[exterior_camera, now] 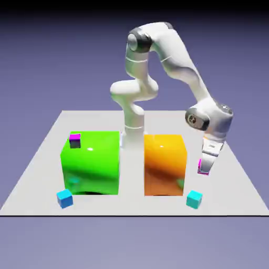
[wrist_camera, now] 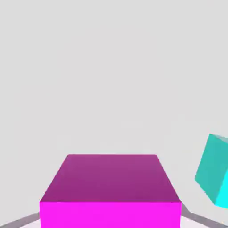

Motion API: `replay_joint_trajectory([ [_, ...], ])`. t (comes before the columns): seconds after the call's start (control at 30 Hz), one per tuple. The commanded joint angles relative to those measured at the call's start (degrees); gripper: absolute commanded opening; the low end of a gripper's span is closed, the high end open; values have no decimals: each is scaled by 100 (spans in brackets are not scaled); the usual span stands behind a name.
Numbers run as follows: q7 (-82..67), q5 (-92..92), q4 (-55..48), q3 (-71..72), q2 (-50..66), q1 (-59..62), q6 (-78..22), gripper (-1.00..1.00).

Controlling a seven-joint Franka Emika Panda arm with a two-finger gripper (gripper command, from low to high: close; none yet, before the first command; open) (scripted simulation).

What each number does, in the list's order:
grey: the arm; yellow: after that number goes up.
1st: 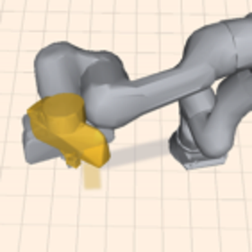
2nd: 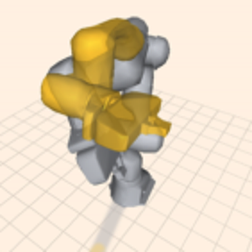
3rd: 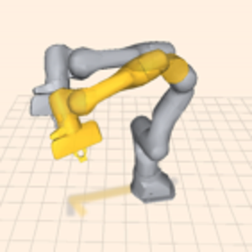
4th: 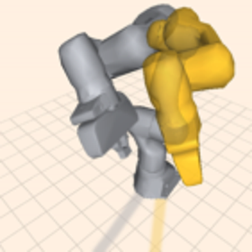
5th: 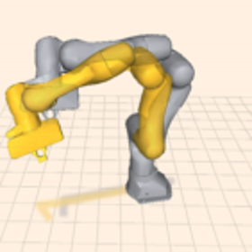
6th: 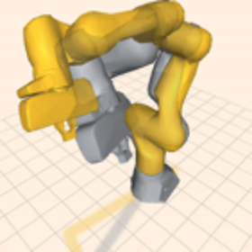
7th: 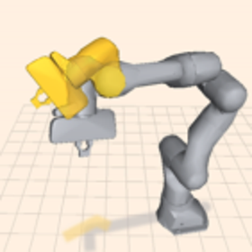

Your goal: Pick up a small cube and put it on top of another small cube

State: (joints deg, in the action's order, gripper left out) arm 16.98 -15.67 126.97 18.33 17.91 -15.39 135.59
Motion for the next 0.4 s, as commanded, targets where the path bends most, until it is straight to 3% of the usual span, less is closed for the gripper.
replay_joint_trajectory([
  [0.0,-239,-14,-205,-183,71,-37,-100,-100],
  [0.1,-675,-11,-565,-502,195,-100,-282,-100],
  [0.23,-409,-383,-488,-758,954,-211,529,-100],
  [0.27,-409,-383,-488,-758,954,-211,529,100],
  [0.37,-555,-179,-530,-618,539,-150,86,100],
])
